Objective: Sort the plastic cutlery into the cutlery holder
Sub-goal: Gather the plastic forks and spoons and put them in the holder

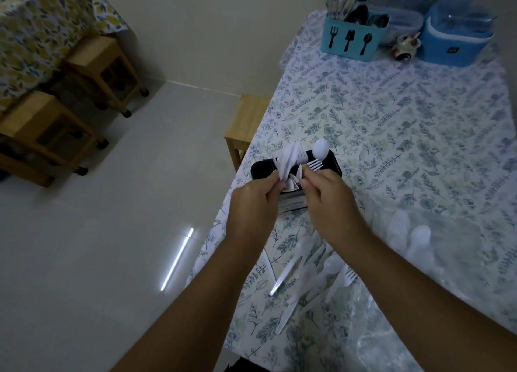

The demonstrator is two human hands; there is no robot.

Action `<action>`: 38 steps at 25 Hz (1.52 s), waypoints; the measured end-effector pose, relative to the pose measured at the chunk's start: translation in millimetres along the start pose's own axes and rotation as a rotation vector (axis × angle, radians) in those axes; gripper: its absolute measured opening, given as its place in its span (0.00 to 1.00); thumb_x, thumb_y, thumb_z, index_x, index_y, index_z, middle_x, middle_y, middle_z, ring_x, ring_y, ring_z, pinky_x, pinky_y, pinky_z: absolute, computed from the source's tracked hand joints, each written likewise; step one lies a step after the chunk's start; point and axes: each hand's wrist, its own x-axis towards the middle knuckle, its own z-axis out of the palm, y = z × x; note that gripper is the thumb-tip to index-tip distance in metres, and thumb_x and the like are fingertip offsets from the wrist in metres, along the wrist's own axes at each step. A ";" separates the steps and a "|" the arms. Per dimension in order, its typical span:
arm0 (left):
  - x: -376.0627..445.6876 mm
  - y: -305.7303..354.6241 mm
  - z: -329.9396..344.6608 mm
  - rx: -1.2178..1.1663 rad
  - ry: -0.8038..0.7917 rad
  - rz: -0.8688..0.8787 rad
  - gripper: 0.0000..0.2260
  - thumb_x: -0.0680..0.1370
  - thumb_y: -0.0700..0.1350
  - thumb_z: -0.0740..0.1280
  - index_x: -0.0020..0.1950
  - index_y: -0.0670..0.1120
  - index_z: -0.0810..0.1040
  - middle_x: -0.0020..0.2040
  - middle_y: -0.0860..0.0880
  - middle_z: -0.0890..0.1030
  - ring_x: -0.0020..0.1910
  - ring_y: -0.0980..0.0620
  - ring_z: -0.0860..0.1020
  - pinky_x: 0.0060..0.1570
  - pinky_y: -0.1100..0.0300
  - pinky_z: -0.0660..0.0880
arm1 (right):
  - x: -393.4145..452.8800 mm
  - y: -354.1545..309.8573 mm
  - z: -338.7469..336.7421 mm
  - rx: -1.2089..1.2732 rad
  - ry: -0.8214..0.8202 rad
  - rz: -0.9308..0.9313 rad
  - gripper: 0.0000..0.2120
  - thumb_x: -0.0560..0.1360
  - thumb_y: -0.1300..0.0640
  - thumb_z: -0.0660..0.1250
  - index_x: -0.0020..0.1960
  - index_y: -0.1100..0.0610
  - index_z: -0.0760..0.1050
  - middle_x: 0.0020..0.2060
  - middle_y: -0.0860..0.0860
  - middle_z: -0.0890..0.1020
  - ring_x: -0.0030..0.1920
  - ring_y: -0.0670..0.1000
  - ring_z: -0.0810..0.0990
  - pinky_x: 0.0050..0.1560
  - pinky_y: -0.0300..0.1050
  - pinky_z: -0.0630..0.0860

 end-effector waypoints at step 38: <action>-86.9 -41.5 75.1 0.184 -0.285 -0.143 0.09 0.78 0.46 0.72 0.54 0.43 0.82 0.49 0.46 0.80 0.45 0.52 0.77 0.40 0.70 0.67 | -120.7 88.5 3.0 1.070 -0.020 0.969 0.10 0.83 0.65 0.59 0.60 0.62 0.77 0.42 0.60 0.81 0.43 0.58 0.81 0.56 0.61 0.81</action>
